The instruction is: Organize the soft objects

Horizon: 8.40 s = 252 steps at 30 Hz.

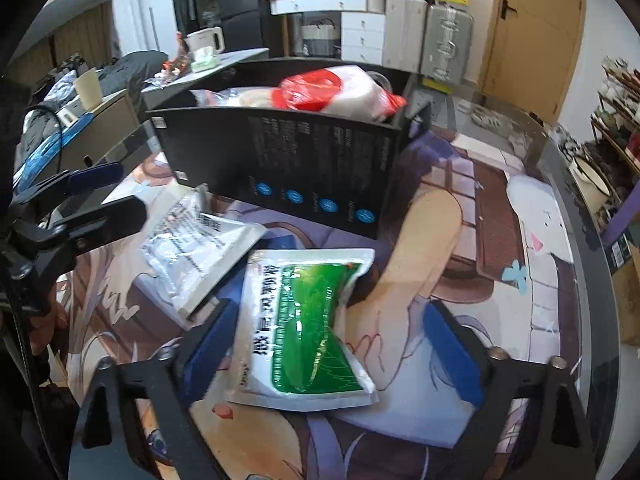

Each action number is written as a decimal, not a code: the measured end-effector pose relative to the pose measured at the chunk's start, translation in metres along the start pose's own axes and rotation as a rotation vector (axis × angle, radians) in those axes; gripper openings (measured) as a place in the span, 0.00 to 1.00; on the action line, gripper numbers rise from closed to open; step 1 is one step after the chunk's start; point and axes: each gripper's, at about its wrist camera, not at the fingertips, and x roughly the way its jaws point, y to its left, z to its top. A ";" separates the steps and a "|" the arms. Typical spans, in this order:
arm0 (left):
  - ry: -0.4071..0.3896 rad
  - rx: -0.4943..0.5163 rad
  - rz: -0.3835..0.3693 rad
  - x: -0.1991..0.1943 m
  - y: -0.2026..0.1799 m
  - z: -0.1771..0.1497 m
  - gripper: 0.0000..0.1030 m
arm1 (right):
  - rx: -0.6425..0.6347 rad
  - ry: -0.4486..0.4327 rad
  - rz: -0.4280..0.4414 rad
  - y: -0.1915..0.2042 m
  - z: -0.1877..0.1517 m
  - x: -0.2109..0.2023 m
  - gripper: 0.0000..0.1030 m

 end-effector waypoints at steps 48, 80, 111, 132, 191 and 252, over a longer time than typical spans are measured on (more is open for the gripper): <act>0.258 0.167 0.038 0.052 -0.048 0.008 1.00 | 0.049 -0.082 0.029 -0.008 -0.009 -0.025 0.35; 0.154 0.146 -0.058 0.012 -0.041 -0.002 0.48 | 0.049 -0.129 0.026 -0.005 -0.006 -0.038 0.35; -0.085 0.108 -0.001 -0.020 -0.015 0.082 0.48 | -0.033 -0.299 -0.013 0.005 0.068 -0.097 0.35; -0.055 0.093 -0.005 0.026 -0.015 0.102 0.48 | -0.058 -0.277 -0.026 -0.003 0.111 -0.048 0.35; -0.140 0.027 0.049 -0.003 0.009 0.062 1.00 | -0.078 -0.373 -0.075 -0.015 0.073 -0.042 0.99; -0.283 0.038 0.099 -0.014 0.000 0.033 1.00 | 0.033 -0.552 -0.050 -0.015 0.038 -0.062 0.99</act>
